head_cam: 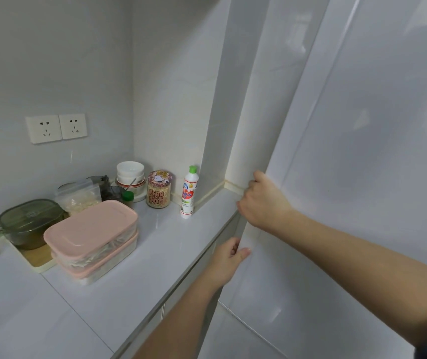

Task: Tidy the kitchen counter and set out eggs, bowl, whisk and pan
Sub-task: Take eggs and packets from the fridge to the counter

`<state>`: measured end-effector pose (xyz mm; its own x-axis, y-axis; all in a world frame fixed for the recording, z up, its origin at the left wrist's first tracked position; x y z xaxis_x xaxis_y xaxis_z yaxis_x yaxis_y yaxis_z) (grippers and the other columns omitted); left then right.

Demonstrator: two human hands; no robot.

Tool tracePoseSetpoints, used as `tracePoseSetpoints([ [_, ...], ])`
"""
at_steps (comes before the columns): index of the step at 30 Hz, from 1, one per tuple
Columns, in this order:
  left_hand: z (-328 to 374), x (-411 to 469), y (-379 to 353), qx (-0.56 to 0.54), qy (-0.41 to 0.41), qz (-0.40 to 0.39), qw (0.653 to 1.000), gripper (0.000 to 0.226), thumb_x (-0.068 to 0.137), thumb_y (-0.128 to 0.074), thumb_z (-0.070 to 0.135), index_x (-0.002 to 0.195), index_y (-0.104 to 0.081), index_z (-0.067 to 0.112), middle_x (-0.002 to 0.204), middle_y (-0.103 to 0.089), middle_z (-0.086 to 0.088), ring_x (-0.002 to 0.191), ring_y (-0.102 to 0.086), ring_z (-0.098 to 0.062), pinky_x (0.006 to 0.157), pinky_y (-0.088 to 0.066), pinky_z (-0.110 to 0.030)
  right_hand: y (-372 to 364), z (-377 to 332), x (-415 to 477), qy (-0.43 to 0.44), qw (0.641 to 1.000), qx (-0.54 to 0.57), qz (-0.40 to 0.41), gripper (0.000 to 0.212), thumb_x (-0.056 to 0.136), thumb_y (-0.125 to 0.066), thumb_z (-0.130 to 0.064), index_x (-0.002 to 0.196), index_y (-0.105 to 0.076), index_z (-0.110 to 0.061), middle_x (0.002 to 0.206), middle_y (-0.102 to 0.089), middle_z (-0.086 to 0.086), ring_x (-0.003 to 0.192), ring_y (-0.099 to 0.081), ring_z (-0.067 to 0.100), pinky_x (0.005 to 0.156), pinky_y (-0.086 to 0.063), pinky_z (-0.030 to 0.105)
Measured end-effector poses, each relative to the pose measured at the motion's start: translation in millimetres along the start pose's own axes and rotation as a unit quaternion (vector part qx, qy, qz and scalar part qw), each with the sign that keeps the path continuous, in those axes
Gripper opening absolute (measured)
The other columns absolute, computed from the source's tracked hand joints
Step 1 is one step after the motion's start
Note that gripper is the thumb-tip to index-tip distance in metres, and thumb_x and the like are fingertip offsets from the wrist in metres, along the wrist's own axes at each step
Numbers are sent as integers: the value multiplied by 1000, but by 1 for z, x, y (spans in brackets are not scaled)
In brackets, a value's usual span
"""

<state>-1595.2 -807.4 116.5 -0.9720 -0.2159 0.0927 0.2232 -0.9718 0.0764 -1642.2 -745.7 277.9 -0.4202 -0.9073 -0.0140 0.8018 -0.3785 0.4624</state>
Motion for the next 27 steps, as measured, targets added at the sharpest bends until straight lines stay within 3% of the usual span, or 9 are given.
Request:
tracePoseSetpoints([
  [3,-3,-13,3,1,-9,17,1000,5,93,-59,17,96,-61,14,85,-62,2,78,-57,-11,70,-45,-20,10,-6,-6,3,1000,-15,16,25,88,-45,-14,76,-63,-26,73,-66,-7,63,-43,17,62,-1,41],
  [7,-3,-46,7,-9,-10,38,999,9,93,-59,13,101,-61,10,85,-63,4,70,-57,2,68,-46,-16,31,-20,-19,17,999,-14,30,26,84,-46,-12,68,-61,-27,65,-62,-8,59,-39,17,62,-2,39],
  [11,-2,-88,15,4,-15,47,999,15,92,-60,11,102,-60,1,82,-61,4,65,-54,5,66,-45,-15,57,-36,-37,21,998,-25,46,26,75,-60,-19,50,-56,-26,47,-51,-10,50,-31,18,66,-14,36],
  [18,2,-176,19,37,-35,43,998,18,87,-66,17,79,-51,10,69,-47,9,59,-39,-2,57,-33,-13,115,-68,-92,28,978,33,203,35,63,-78,-20,41,-50,-20,41,-48,0,43,-40,21,66,-28,35],
  [23,5,-243,12,55,-27,58,996,43,71,-65,44,78,-45,7,70,-41,3,63,-35,-10,58,-31,-22,153,-90,-141,43,955,45,291,34,68,-75,-20,45,-50,-19,44,-49,1,47,-43,23,66,-28,34],
  [27,11,-288,1,57,-31,52,997,36,71,-67,39,73,-42,13,68,-38,5,60,-33,-9,56,-30,-21,174,-102,-179,45,937,51,343,35,78,-67,-21,47,-52,-19,47,-51,1,50,-45,22,68,-29,34],
])
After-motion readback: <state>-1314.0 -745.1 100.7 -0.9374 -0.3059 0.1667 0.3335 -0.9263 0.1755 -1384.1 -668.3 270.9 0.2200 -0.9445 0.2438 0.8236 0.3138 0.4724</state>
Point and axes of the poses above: each hand's wrist, its own x-axis towards the middle knuckle, its own y-axis out of the back of the hand, z = x × y, the point moved 1 cm from there along x, towards the middle knuckle
